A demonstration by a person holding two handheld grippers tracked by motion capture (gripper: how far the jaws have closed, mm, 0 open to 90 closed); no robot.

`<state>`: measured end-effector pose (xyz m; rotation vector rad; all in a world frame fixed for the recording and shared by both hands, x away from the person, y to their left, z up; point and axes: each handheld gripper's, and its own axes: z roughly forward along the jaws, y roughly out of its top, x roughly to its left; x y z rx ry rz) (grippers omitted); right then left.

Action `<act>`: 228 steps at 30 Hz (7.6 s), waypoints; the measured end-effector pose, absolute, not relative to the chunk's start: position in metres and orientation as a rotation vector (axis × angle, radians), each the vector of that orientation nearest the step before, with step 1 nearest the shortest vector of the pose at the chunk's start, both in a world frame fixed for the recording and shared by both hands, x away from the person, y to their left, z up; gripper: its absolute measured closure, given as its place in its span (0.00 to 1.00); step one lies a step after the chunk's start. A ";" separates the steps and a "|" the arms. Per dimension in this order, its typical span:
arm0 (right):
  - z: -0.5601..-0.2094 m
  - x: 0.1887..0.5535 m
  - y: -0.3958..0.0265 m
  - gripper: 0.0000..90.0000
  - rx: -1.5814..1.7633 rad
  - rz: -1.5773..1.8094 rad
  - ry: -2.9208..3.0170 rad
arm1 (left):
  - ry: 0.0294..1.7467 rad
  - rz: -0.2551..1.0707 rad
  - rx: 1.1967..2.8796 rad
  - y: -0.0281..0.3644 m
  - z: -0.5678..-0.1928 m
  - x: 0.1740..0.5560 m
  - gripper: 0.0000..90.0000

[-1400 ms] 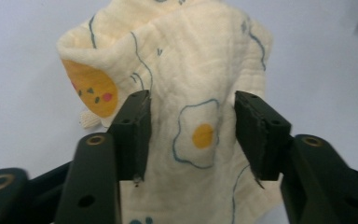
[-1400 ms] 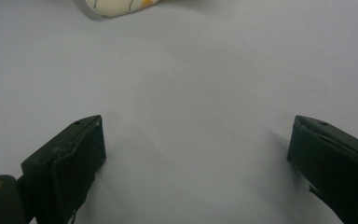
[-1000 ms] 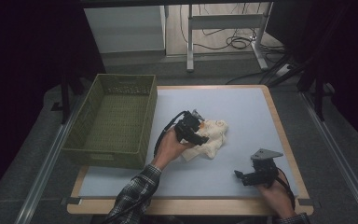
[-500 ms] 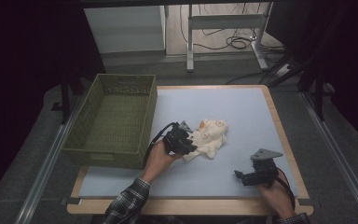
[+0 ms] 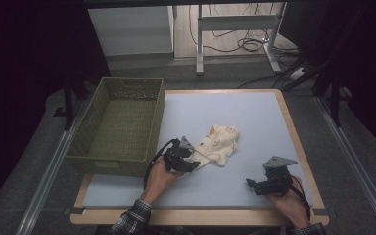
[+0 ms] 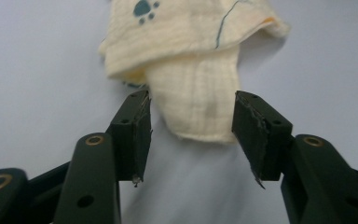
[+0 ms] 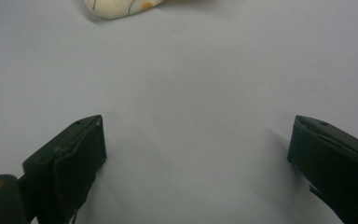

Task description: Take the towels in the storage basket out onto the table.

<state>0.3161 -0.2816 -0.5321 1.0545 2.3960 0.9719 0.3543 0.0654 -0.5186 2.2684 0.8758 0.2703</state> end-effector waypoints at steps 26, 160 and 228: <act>-0.517 0.326 -0.254 0.64 0.950 1.187 2.471 | 0.885 0.299 2.153 0.076 -0.544 0.354 0.27; -0.467 0.444 -0.338 0.81 1.331 0.957 2.130 | 0.902 0.136 2.117 0.076 -0.533 0.349 0.70; -0.507 0.240 -0.363 0.84 1.204 1.073 2.351 | 0.879 0.101 2.084 0.092 -0.522 0.295 0.69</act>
